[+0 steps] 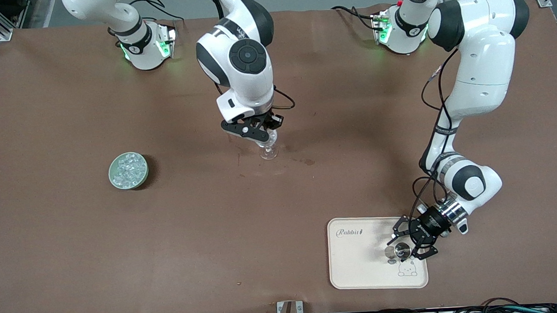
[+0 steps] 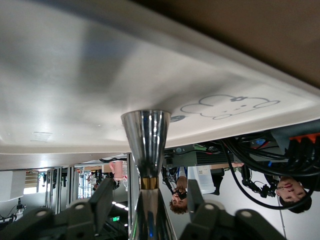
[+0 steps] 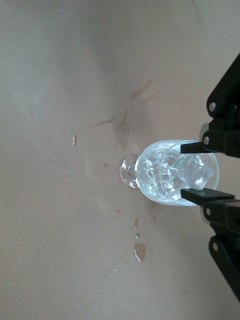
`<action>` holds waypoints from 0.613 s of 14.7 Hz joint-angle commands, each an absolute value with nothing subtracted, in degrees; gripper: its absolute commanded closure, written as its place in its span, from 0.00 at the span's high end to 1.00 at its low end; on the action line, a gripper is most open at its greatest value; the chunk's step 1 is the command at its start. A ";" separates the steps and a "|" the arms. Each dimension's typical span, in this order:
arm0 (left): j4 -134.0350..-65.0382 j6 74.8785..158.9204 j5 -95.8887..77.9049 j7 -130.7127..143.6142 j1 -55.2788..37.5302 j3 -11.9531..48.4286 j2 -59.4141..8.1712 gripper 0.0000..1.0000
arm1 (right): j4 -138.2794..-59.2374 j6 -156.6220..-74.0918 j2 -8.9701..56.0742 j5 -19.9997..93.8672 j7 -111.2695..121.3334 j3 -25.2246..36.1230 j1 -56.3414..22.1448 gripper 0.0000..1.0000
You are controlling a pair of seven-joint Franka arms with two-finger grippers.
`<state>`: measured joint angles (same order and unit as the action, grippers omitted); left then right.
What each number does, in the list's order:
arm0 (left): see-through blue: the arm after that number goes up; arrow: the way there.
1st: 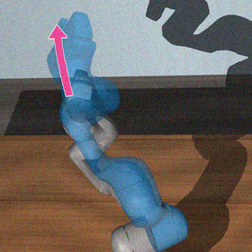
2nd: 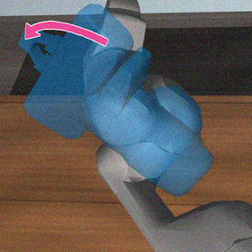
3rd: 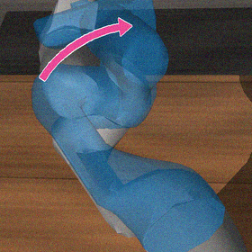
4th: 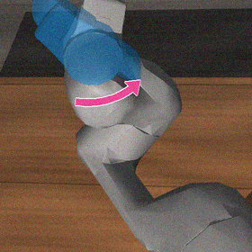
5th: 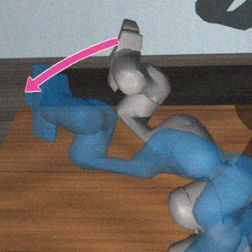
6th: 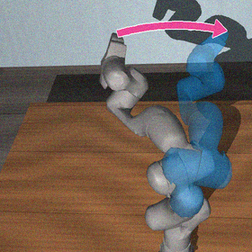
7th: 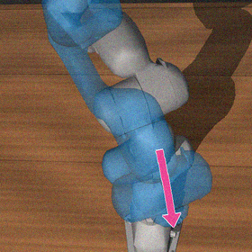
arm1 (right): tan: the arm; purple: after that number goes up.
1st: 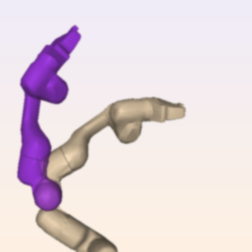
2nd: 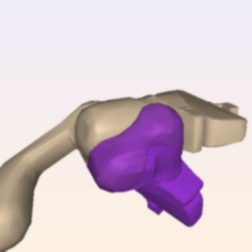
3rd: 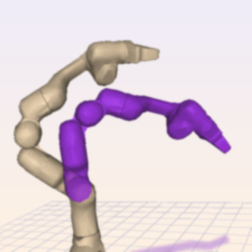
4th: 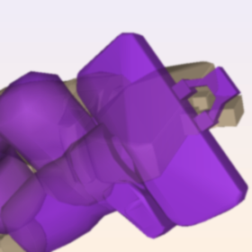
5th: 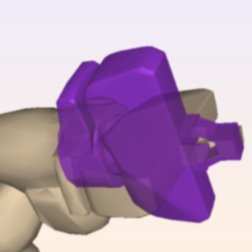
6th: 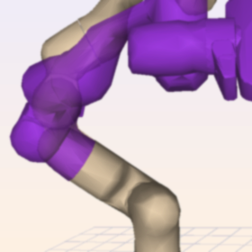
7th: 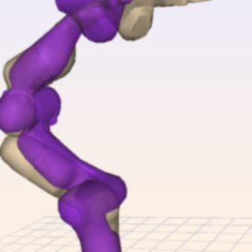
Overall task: Pour wine and add ice with both arms
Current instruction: 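Set the jigger upright on the white tray and open the left gripper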
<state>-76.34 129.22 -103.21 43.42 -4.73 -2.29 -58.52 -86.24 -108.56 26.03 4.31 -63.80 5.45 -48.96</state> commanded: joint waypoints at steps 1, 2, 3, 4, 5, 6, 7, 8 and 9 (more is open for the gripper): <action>-84.52 124.12 -104.33 41.93 -4.48 -5.96 -53.45 1.00 | -86.66 -108.63 25.84 5.27 -64.25 5.89 -49.13 0.22; -85.94 122.71 -103.89 40.79 -4.48 -7.54 -52.48 1.00 | -86.57 -108.72 26.01 5.27 -64.25 5.80 -49.13 0.26; -86.48 121.22 -102.23 39.56 -4.74 -8.69 -51.51 1.00 | -86.57 -108.72 26.19 5.27 -64.25 5.89 -49.13 0.31; -86.40 119.72 -98.04 39.12 -4.83 -9.57 -50.98 1.00 | -86.57 -108.72 26.19 5.27 -64.25 5.80 -49.13 0.35; -85.96 119.27 -92.08 39.11 -5.01 -9.93 -50.11 1.00 | -86.57 -108.72 26.19 5.27 -64.25 5.89 -49.13 0.39; -85.52 119.18 -85.84 39.20 -4.92 -9.93 -49.05 1.00 | -86.57 -108.72 26.19 5.27 -64.25 5.80 -49.22 0.43; -84.82 119.18 -80.56 39.20 -4.40 -9.93 -48.09 1.00 | -86.57 -108.72 26.19 5.27 -64.25 5.80 -49.22 0.47; -83.94 118.40 -76.24 39.20 -4.31 -9.93 -47.29 1.00 | -86.57 -108.72 26.19 5.27 -64.16 5.89 -49.22 0.52; -82.63 117.00 -71.94 39.29 -4.31 -9.93 -46.59 1.00 | -86.49 -108.72 26.19 5.27 -64.16 5.89 -49.22 0.57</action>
